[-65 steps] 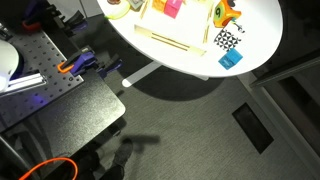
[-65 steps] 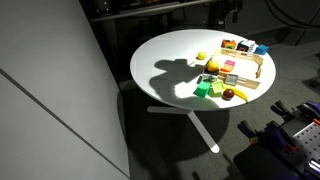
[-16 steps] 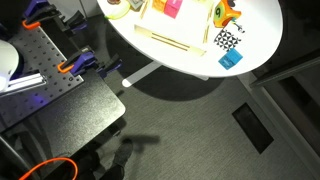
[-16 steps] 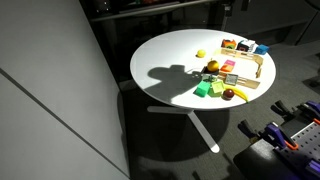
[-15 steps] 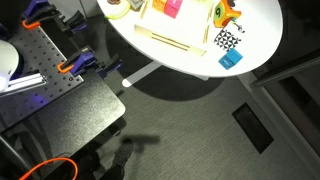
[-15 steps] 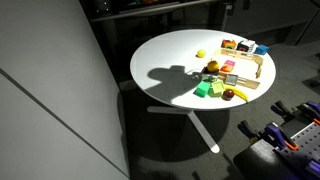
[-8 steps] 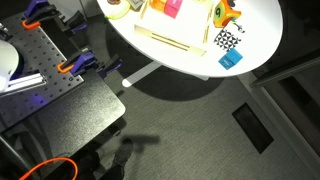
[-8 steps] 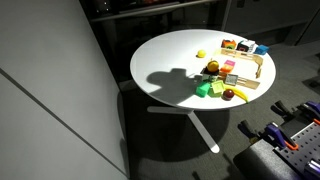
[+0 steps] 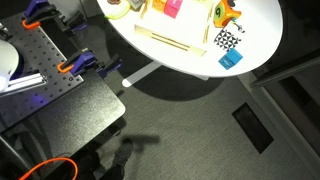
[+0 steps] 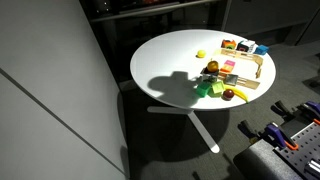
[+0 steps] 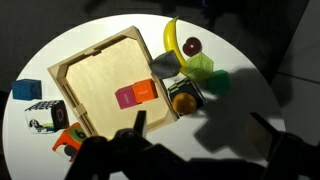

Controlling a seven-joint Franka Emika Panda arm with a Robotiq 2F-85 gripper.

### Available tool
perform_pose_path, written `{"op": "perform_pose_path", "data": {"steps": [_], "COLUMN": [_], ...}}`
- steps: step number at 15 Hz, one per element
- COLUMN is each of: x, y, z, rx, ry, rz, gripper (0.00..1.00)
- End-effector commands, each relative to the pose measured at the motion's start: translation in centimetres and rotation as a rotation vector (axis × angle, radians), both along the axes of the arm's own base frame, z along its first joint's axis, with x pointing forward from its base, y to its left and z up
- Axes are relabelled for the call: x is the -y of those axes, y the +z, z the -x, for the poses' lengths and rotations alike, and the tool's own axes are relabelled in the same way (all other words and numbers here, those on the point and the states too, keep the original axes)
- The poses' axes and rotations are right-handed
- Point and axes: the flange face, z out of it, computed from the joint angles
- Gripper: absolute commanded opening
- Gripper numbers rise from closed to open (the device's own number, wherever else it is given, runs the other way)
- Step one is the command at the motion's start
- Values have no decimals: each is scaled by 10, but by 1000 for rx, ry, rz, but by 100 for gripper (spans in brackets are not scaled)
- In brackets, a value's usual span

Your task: Remove the lemon from the box

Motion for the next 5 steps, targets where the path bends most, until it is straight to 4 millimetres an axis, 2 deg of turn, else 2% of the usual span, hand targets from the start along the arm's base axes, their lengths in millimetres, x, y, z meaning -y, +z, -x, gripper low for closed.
{"op": "perform_pose_path", "data": {"steps": [1, 2, 5], "x": [4, 1, 1], "y": [1, 0, -3], "z": [10, 3, 4], "rx": [36, 12, 19], "ry": [-3, -1, -2], "rz": [-24, -1, -4], "gripper": [100, 100, 100]}}
